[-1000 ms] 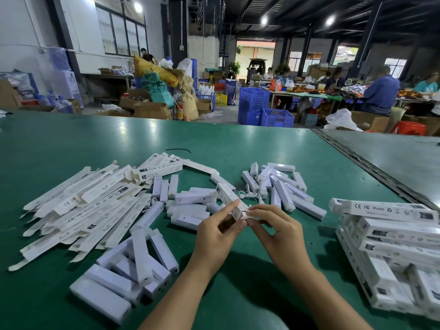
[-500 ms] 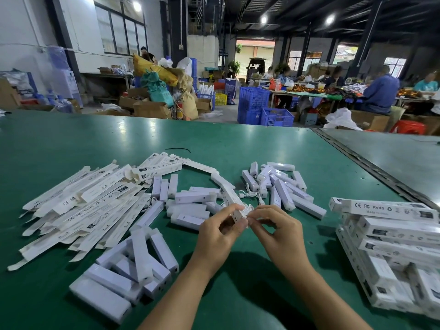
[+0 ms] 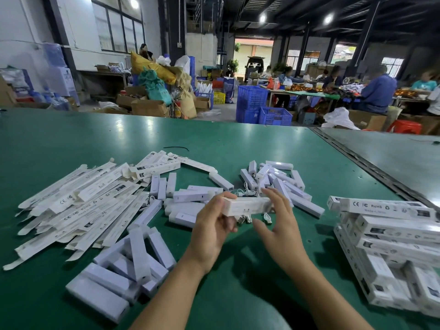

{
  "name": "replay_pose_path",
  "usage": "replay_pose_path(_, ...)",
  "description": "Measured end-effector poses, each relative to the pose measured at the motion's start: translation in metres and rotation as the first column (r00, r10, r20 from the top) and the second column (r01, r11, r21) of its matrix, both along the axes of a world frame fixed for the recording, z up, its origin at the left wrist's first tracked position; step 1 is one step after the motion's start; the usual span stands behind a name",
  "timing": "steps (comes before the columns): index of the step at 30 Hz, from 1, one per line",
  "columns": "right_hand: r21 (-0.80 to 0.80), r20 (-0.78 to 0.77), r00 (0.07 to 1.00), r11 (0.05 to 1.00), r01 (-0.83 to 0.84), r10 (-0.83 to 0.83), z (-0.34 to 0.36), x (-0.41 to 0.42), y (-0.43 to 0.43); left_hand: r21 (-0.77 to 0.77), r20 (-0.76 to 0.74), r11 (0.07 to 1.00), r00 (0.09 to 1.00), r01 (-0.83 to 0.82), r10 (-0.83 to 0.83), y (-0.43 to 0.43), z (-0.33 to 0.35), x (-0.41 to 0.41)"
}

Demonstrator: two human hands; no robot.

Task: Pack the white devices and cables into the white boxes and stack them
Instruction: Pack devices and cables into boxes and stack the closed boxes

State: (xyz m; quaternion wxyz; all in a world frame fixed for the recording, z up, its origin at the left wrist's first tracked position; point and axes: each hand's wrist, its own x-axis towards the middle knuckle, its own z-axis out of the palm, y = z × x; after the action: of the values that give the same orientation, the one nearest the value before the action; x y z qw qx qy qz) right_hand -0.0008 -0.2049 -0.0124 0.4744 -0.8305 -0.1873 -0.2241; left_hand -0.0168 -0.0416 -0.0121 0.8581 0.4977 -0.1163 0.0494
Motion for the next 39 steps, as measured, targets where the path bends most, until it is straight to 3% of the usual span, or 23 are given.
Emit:
replay_pose_path(2, 0.024, -0.132, 0.988, 0.996, 0.086, -0.082, 0.002, 0.003, -0.002, -0.122, -0.038, 0.99, 0.997, 0.066, -0.071, 0.008, 0.002, 0.001)
replay_pose_path(4, 0.217, -0.313, 0.946, 0.964, 0.155, -0.081, 0.003, 0.004, -0.004, -0.189, -0.066, 0.98, 0.995, 0.061, -0.075, 0.015, 0.003, 0.003)
replay_pose_path(8, 0.573, -0.537, 0.832, 0.782, 0.243, 0.135, 0.002, 0.01, -0.009, -0.248, -0.088, 0.969, 0.996, 0.003, -0.026, 0.019, 0.004, 0.005)
replay_pose_path(11, 0.747, -0.51, 0.794, 0.629, 0.216, 0.333, 0.005, 0.007, -0.006, -0.255, -0.099, 0.966, 0.995, -0.031, 0.006, 0.015, 0.005, 0.005)
replay_pose_path(17, 0.814, -0.461, 0.822, 0.529, 0.241, 0.334, 0.005, 0.007, -0.006, -0.31, -0.12, 0.95, 0.993, -0.042, 0.004, 0.01, 0.004, 0.002)
replay_pose_path(19, 0.795, -0.463, 0.829, 0.56, 0.232, 0.314, 0.005, 0.007, -0.007, -0.347, -0.117, 0.937, 0.993, -0.02, -0.022, 0.009, 0.006, 0.001)
replay_pose_path(22, 0.665, -0.5, 0.828, 0.725, 0.179, 0.253, 0.006, 0.007, -0.009, -0.403, -0.162, 0.915, 0.986, -0.023, -0.046, 0.009, 0.009, 0.002)
replay_pose_path(25, 0.334, -0.501, 0.85, 0.942, 0.018, 0.161, 0.008, 0.004, -0.016, -0.436, -0.194, 0.899, 0.98, -0.045, -0.045, 0.014, 0.01, 0.004)
replay_pose_path(27, 0.266, -0.506, 0.835, 0.96, -0.089, 0.217, 0.009, 0.001, -0.021, -0.487, -0.168, 0.873, 0.984, -0.032, -0.057, 0.021, 0.01, 0.006)
replay_pose_path(31, 0.446, -0.46, 0.811, 0.884, -0.141, 0.362, 0.017, -0.008, -0.018, -0.528, -0.178, 0.849, 0.974, 0.027, -0.142, 0.025, 0.005, 0.009)
replay_pose_path(34, 0.685, -0.354, 0.858, 0.728, -0.033, 0.373, 0.022, -0.013, -0.011, -0.417, -0.255, 0.908, 0.954, 0.04, -0.159, 0.018, -0.003, 0.01)
replay_pose_path(36, 0.854, -0.248, 0.895, 0.52, 0.02, 0.372, 0.027, -0.016, -0.01, -0.337, -0.295, 0.94, 0.942, 0.054, -0.159, 0.014, -0.007, 0.01)
replay_pose_path(39, 0.977, -0.134, 0.95, 0.2, 0.078, 0.282, 0.033, -0.02, -0.016, -0.235, -0.362, 0.971, 0.922, 0.051, -0.136, 0.011, -0.012, 0.007)
